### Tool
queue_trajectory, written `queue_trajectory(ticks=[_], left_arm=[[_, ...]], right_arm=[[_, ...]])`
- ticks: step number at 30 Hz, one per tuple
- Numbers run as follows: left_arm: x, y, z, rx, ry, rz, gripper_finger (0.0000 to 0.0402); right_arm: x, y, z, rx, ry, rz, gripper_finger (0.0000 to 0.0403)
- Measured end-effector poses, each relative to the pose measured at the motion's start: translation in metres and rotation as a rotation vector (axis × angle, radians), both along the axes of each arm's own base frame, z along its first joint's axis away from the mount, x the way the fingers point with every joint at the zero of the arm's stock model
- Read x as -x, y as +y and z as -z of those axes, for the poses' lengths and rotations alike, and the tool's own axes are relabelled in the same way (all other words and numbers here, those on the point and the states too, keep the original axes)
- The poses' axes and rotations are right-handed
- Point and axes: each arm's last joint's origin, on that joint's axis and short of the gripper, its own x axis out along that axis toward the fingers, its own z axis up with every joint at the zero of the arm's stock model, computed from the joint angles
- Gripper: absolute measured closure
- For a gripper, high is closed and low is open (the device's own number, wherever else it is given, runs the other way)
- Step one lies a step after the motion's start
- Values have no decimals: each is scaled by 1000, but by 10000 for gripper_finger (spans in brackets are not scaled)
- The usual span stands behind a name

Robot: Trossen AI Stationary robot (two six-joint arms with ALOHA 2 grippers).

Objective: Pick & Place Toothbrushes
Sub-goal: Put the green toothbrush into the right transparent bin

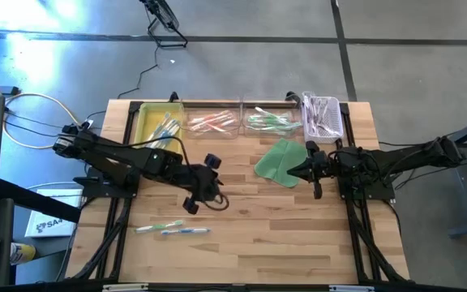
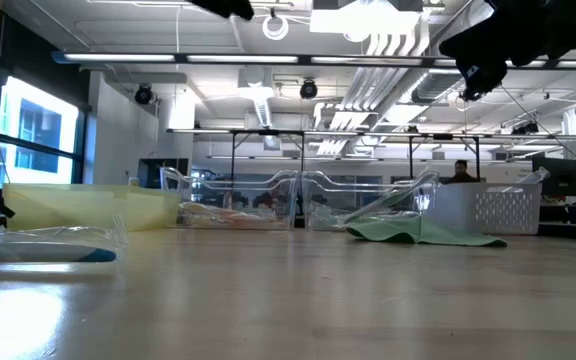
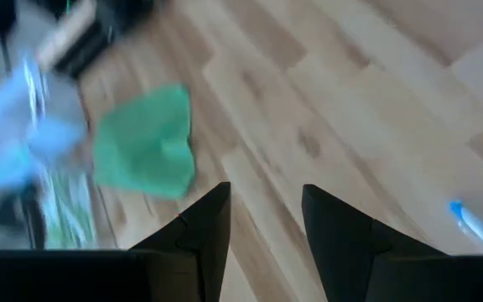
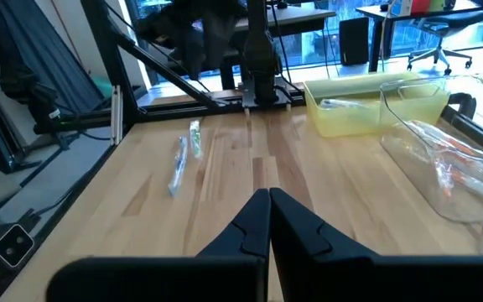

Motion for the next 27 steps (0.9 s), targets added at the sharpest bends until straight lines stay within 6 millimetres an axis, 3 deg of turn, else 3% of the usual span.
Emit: queue_trajectory(ticks=[5, 12, 17, 22, 27], left_arm=[[-1, -7, 0, -49, -51, 106, 258], [12, -2, 43, -20, -157, 108, 258], [37, 2, 54, 66, -271, 196, 258], [71, 11, 56, 82, -227, 214, 258], [99, 21, 63, 213, -134, 42, 258]], right_arm=[[0, 0, 1, 1, 9, 0, 401], [1, 0, 3, 4, 35, 1, 401], [1, 0, 5, 6, 48, 3, 401], [1, 0, 4, 7, 45, 9, 401], [1, 0, 5, 8, 50, 11, 401]])
